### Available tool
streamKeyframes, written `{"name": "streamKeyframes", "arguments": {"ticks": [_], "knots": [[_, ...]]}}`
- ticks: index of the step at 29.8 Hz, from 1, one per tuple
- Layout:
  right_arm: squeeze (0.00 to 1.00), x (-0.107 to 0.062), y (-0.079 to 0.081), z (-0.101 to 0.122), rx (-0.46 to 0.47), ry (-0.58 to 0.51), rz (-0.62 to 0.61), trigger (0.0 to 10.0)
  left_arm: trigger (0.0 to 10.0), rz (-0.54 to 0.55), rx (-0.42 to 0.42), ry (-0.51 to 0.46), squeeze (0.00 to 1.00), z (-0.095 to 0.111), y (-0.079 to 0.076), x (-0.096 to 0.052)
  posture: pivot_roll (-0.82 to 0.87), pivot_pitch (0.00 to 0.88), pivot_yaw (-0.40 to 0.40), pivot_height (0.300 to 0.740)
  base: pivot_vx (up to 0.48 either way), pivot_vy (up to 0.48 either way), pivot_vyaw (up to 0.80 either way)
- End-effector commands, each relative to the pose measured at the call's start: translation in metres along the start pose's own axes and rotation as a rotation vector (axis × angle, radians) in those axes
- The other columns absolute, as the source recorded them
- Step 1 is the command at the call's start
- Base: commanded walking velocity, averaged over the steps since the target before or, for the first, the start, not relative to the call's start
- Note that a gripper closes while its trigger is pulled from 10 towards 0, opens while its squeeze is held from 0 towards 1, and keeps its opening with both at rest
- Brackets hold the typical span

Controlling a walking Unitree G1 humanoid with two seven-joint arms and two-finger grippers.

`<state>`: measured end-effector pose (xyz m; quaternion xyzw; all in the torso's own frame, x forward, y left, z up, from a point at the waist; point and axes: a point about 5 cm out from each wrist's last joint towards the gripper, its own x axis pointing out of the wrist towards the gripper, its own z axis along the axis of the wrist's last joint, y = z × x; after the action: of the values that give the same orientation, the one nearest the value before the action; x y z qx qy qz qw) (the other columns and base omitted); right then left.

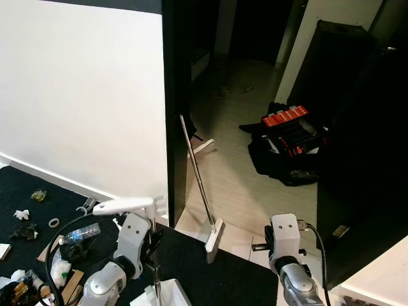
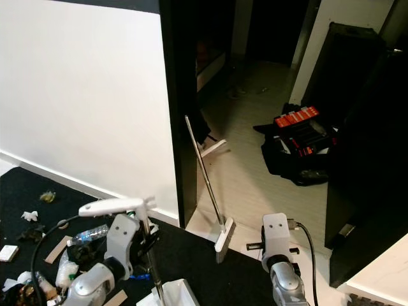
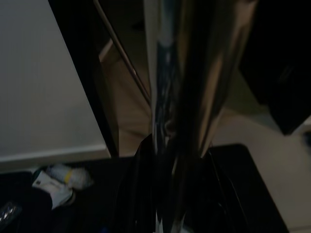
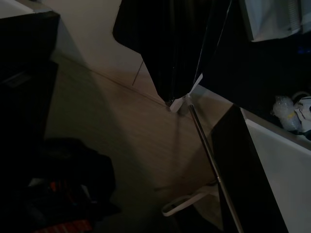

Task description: Sweep floor

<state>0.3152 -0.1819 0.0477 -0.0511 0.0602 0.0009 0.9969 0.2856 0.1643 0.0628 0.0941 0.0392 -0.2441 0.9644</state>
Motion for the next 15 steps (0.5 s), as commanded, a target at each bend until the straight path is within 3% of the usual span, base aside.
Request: {"name": "streamKeyframes", "arguments": {"ticks": [1,15], "knots": [[0.00,-0.0044,-0.0025,-0.0078,0.012,0.024,-0.014,10.0,10.0,-0.006,0.023,-0.024,0.00,0.0017,-0.0045,0.0007,-0.04,0.147,-0.033,0.740,0.000,0.000,0.00],[0.00,-0.0053,-0.0039,-0.0083,0.010,0.022,-0.017,10.0,10.0,0.013,0.006,-0.009,0.00,-0.0046,-0.0096,0.0047,-0.05,0.154,-0.035,0.740,0.000,0.000,0.00]]}}
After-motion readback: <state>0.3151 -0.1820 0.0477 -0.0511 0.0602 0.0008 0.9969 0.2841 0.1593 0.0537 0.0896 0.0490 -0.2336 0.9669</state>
